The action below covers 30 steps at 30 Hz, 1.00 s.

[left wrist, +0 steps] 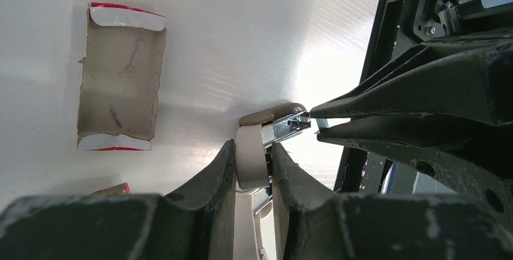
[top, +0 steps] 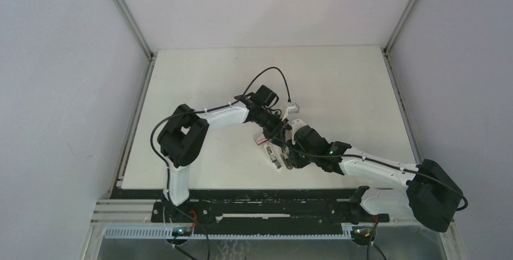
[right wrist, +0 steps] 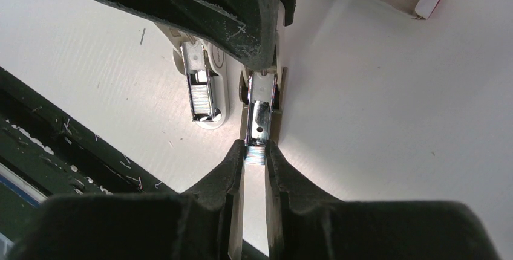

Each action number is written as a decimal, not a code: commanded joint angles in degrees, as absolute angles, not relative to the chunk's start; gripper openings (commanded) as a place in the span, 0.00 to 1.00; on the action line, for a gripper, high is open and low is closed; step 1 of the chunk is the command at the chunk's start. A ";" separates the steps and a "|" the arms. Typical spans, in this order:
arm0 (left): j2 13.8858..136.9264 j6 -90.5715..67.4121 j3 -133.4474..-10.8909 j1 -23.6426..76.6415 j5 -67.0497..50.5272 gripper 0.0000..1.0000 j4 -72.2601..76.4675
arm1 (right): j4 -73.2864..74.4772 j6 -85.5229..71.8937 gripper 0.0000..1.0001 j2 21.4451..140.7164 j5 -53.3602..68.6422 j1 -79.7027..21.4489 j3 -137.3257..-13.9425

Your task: Load the staples into the stapler

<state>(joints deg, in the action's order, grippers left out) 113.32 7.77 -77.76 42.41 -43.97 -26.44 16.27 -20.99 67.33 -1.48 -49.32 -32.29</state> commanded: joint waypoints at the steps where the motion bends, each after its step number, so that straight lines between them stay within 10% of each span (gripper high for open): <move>1: 113.65 8.89 -80.49 42.10 -45.35 0.20 -25.70 | 13.33 -22.18 0.12 67.90 -2.01 -49.92 -32.36; 11: 113.15 8.28 -79.41 41.32 -45.33 0.44 -24.59 | 11.87 -21.73 0.12 69.49 -2.05 -50.10 -32.42; 30: 113.28 8.10 -79.38 41.13 -45.97 0.31 -24.09 | 11.33 -19.26 0.12 73.05 -2.46 -50.10 -33.56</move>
